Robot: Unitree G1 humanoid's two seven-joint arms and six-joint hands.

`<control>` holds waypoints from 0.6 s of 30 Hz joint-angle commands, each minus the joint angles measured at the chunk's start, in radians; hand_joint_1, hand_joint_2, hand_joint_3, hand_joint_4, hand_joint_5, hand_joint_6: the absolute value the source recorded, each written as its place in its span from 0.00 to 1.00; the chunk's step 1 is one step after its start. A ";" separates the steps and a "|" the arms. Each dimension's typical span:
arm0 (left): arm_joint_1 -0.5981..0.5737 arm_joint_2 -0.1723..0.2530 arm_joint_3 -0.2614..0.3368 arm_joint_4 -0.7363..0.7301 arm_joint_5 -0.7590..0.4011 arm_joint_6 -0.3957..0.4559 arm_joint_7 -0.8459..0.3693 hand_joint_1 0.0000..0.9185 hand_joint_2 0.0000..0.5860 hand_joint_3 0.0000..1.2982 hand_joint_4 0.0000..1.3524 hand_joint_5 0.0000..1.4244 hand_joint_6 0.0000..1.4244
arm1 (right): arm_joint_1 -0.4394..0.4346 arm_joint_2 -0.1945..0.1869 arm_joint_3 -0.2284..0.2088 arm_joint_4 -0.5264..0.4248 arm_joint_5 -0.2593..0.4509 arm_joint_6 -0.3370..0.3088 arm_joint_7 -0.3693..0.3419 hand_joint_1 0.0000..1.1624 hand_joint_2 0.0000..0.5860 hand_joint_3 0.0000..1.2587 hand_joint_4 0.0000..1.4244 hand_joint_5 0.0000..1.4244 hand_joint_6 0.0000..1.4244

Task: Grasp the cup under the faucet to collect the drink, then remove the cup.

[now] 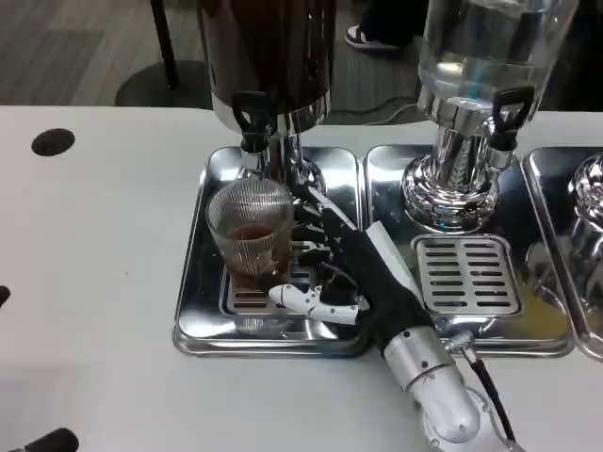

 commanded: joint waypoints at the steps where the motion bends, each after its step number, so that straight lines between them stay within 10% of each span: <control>1: 0.009 -0.003 0.015 0.004 -0.007 -0.012 -0.003 0.00 0.00 0.00 0.00 0.00 0.00 | -0.028 0.008 -0.003 0.021 0.007 -0.001 -0.004 0.78 0.30 0.08 0.12 0.17 0.25; 18: 0.000 -0.008 0.005 -0.007 0.001 -0.003 -0.022 0.00 0.00 0.00 0.00 0.00 0.00 | -0.025 0.004 -0.025 0.039 0.021 -0.019 -0.008 0.78 0.30 0.07 0.05 0.06 0.10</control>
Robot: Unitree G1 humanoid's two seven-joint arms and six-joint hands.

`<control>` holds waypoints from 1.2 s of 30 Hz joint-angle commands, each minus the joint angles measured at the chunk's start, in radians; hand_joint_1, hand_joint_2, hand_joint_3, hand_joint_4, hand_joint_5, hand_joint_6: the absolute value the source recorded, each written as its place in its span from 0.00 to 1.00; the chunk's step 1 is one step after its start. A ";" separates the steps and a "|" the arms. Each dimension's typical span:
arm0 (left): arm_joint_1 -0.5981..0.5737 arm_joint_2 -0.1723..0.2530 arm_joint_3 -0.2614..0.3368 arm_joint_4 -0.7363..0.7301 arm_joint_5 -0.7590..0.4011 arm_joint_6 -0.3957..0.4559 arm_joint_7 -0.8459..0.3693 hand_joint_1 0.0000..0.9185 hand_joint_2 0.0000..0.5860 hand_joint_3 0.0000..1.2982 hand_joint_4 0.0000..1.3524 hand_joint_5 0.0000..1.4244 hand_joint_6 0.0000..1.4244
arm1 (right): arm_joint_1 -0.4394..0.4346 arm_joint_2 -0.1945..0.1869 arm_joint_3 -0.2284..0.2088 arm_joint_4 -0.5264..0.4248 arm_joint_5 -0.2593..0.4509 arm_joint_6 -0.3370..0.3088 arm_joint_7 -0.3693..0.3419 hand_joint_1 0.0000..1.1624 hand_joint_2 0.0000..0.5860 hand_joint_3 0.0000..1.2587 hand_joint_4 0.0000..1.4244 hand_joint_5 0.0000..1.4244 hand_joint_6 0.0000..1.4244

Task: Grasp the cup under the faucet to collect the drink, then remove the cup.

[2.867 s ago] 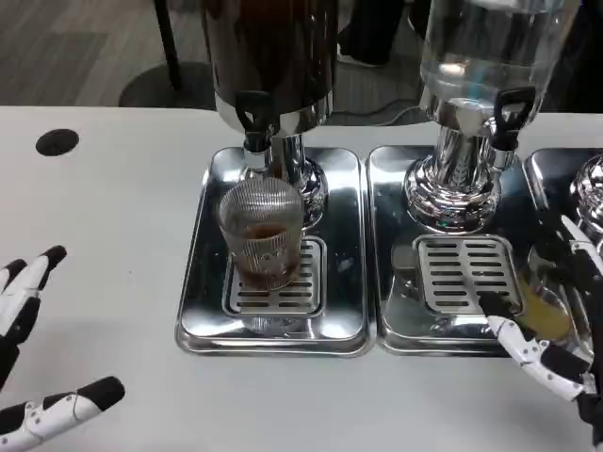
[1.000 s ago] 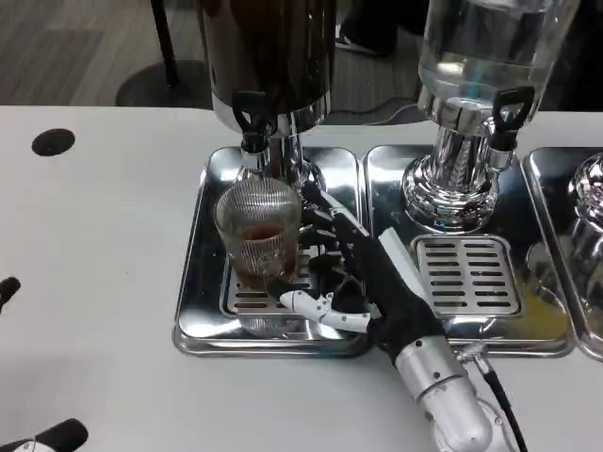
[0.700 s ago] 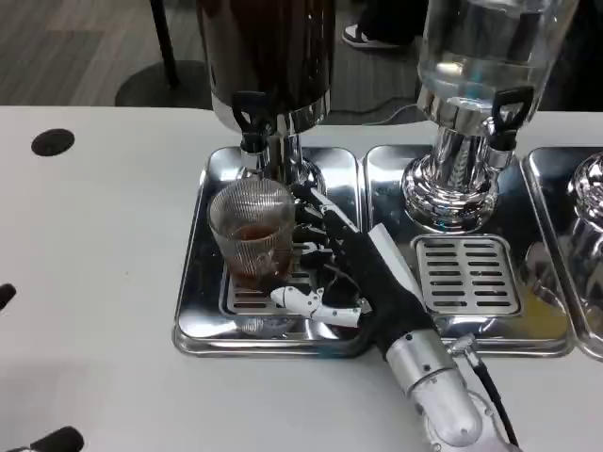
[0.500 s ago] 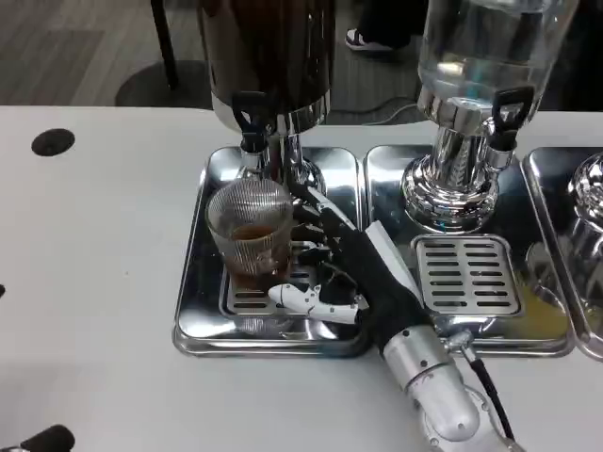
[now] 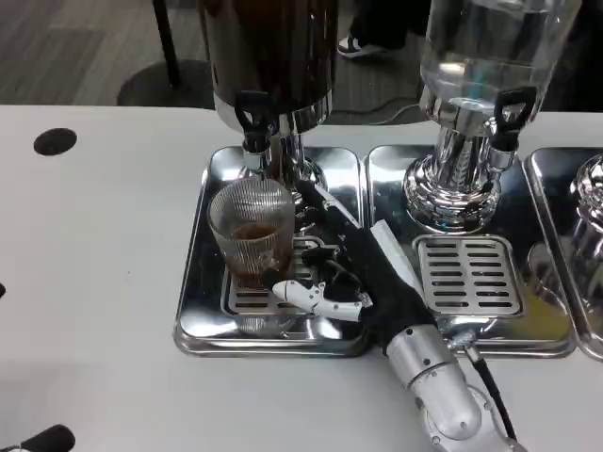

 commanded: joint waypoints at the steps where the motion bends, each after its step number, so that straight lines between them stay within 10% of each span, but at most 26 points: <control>1: 0.003 -0.007 -0.007 -0.006 0.003 -0.002 -0.012 0.00 0.00 0.00 0.00 0.00 0.00 | -0.015 0.012 -0.005 0.014 0.009 -0.013 -0.010 0.78 0.30 0.07 0.05 0.06 0.10; 36: 0.018 -0.011 -0.011 0.005 -0.006 -0.007 -0.006 0.00 0.00 0.00 0.00 0.00 0.00 | -0.064 0.066 0.014 0.022 -0.004 0.007 -0.041 0.78 0.31 0.07 0.07 0.09 0.12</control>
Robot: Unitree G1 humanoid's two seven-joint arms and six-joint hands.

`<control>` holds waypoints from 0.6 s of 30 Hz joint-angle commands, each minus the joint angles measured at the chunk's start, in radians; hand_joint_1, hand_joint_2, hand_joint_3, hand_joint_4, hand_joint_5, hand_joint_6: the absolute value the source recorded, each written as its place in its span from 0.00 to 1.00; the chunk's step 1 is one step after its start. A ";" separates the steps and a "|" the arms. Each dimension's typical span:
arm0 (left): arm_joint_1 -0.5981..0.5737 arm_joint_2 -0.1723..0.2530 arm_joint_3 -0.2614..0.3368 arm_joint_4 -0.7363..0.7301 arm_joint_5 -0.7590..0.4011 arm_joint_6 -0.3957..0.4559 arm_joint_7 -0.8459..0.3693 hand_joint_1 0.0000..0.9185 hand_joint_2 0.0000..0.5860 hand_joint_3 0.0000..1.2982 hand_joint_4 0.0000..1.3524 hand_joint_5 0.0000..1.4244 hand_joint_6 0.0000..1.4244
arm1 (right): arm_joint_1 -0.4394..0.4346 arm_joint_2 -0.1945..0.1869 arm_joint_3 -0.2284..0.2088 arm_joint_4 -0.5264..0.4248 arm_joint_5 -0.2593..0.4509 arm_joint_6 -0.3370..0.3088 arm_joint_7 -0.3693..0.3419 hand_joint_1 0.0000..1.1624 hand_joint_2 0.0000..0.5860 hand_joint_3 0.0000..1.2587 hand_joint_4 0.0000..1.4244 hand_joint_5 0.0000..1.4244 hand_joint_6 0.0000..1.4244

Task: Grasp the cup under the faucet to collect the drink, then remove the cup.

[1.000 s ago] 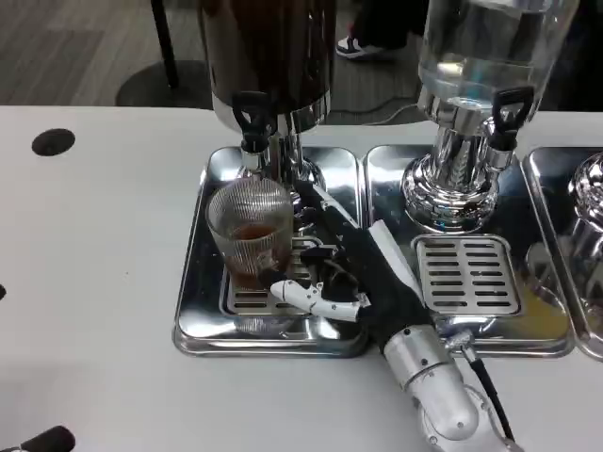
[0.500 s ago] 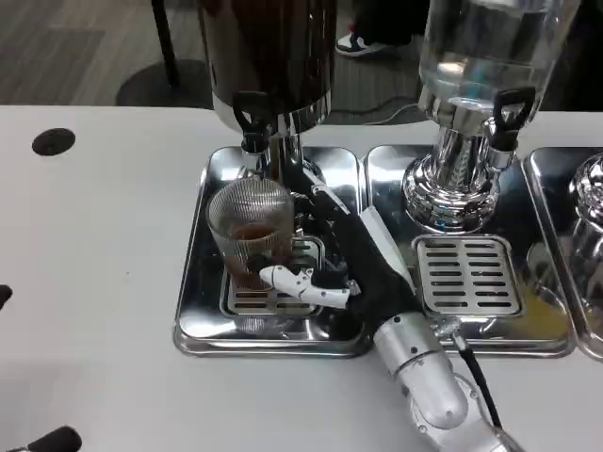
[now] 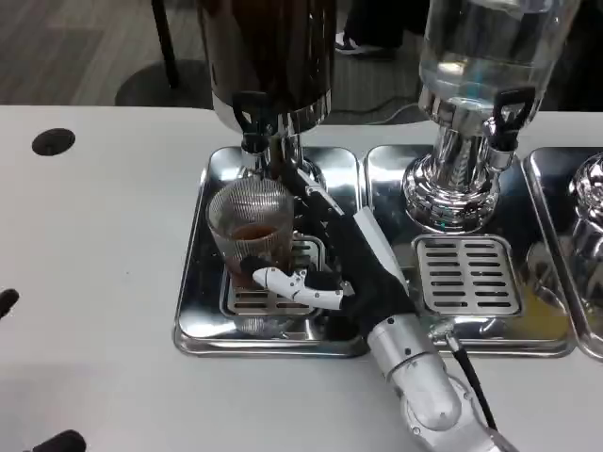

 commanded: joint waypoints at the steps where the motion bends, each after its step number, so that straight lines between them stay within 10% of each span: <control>1: 0.014 -0.001 0.016 0.004 -0.008 -0.007 -0.003 0.00 0.00 0.00 0.00 0.00 0.00 | -0.037 0.020 0.002 0.027 0.000 0.006 -0.014 0.78 0.31 0.07 0.07 0.09 0.12; 18: 0.028 0.001 0.033 0.011 -0.023 -0.006 -0.011 0.00 0.00 0.00 0.00 0.00 0.00 | -0.088 0.038 -0.004 0.106 0.003 0.007 -0.046 0.77 0.32 0.07 0.07 0.10 0.15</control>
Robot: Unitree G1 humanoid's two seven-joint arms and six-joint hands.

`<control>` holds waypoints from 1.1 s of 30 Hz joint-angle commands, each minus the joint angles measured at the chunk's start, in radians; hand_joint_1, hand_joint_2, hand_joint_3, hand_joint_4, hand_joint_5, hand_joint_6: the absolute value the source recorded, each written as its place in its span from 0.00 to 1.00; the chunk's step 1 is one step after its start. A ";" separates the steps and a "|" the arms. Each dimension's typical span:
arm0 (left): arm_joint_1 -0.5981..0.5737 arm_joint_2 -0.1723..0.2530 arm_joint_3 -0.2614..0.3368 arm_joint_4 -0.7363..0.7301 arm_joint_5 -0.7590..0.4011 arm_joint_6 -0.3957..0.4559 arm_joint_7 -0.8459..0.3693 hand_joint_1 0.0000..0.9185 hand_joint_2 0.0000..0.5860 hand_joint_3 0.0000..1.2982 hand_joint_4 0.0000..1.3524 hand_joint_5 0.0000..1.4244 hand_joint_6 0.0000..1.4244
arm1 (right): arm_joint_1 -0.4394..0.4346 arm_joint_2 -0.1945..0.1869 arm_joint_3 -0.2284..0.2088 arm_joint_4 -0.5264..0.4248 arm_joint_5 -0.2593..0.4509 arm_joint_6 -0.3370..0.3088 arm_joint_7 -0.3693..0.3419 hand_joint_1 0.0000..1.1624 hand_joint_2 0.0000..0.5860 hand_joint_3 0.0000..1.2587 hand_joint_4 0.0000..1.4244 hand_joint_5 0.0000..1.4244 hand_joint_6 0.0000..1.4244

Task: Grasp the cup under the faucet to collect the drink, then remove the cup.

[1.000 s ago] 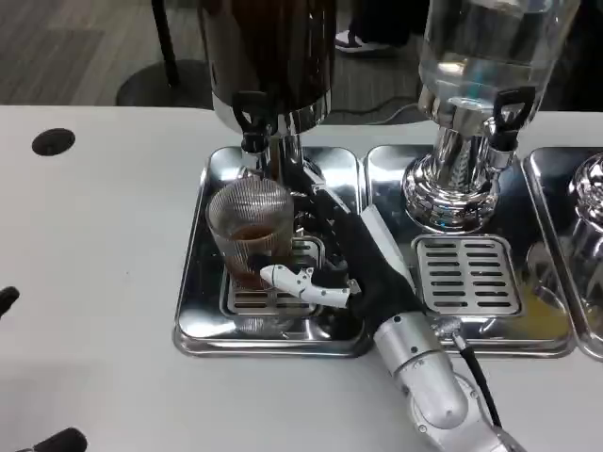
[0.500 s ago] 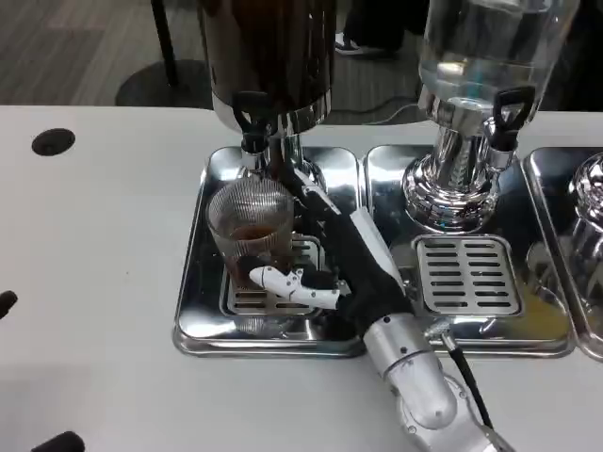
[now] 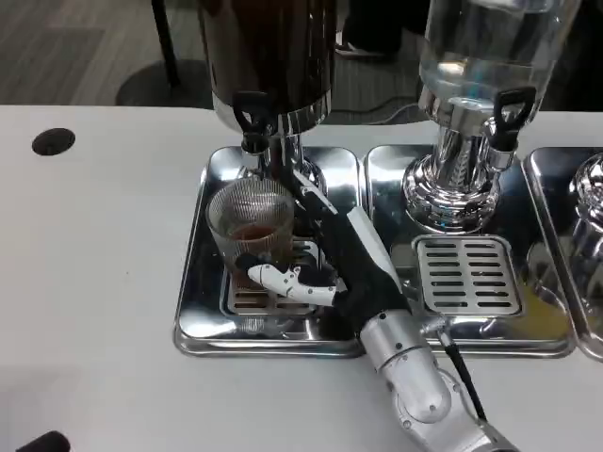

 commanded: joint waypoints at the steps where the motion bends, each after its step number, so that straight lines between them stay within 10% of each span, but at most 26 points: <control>1: 0.006 0.001 0.007 0.010 -0.005 -0.006 -0.011 0.00 0.00 0.00 0.00 0.00 0.00 | -0.030 0.020 -0.004 0.015 0.003 0.004 -0.017 0.77 0.32 0.07 0.07 0.10 0.15; 33: -0.014 -0.001 -0.005 0.027 0.000 -0.001 -0.013 0.00 0.01 0.00 0.00 0.00 0.00 | -0.050 0.065 0.030 0.028 -0.003 0.034 -0.030 0.77 0.31 0.06 0.07 0.10 0.14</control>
